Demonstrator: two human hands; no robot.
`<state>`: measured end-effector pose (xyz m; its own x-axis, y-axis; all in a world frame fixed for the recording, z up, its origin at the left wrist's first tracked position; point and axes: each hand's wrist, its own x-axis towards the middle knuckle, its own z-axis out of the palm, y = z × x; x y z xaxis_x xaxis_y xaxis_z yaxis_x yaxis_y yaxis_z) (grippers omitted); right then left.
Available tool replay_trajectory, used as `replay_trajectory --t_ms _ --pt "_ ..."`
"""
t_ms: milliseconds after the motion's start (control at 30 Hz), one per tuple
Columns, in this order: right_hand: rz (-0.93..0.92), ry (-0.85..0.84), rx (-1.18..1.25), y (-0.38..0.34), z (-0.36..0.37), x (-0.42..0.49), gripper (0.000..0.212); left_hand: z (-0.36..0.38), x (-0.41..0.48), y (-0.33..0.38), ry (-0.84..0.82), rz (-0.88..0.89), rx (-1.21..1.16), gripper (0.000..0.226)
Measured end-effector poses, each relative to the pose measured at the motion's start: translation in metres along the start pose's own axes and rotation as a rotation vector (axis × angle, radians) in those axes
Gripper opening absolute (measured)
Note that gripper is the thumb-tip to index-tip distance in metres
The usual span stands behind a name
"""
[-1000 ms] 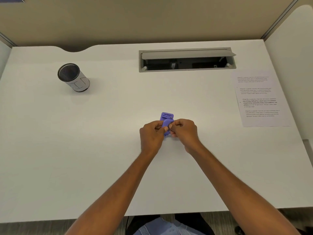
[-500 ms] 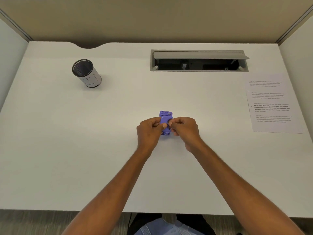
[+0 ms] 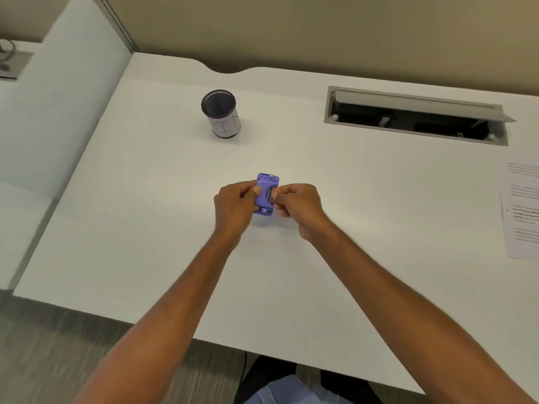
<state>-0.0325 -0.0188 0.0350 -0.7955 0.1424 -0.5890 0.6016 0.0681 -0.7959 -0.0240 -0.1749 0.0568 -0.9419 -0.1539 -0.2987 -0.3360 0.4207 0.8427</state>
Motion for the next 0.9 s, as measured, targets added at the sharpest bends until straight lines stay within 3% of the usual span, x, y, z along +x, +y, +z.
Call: replay_trajectory --t_ms 467,900 --pt "0.068 -0.073 -0.100 -0.027 0.121 0.021 0.016 -0.089 0.060 -0.056 0.063 -0.093 0.017 0.022" --pt "0.094 -0.099 -0.141 -0.020 0.145 0.029 0.011 -0.099 0.074 -0.085 0.070 -0.201 -0.042 0.017"
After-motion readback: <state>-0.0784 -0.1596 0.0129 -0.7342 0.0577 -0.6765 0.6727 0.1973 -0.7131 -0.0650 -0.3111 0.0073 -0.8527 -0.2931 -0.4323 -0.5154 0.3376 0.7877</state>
